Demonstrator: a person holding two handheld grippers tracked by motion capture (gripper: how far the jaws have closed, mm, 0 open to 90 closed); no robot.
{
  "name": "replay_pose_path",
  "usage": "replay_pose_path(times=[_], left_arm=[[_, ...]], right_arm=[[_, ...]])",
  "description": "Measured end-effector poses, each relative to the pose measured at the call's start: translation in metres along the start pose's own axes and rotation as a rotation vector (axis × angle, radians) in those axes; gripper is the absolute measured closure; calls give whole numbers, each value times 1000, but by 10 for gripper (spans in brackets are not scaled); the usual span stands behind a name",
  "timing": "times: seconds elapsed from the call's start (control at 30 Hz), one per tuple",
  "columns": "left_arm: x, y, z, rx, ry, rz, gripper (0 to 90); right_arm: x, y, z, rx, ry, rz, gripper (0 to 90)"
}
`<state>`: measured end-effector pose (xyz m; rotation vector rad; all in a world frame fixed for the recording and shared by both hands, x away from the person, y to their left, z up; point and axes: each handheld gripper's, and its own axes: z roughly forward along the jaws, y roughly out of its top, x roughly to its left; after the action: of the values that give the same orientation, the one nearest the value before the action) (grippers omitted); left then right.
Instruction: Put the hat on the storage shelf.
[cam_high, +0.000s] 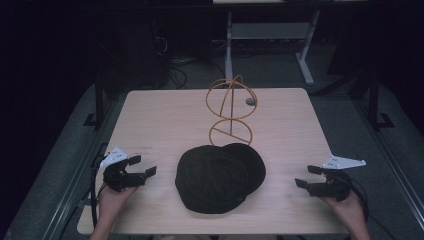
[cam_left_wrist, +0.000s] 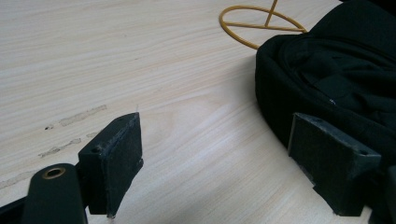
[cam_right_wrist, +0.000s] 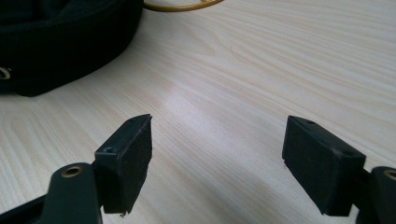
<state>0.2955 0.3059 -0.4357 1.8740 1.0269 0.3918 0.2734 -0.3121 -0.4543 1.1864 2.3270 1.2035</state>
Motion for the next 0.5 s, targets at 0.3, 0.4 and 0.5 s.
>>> replay_pose_path(times=[0.3,0.4,0.5], left_arm=[[1,1,1,5,-4,0,173],[-1,1,2,11,-2,6,173],[-1,0,2,19,-1,17,172]], right_arm=[[-1,1,-1,-12,-14,12,234],[3,5,-3,-26,-8,9,226],[7,8,-4,-28,-10,9,222]])
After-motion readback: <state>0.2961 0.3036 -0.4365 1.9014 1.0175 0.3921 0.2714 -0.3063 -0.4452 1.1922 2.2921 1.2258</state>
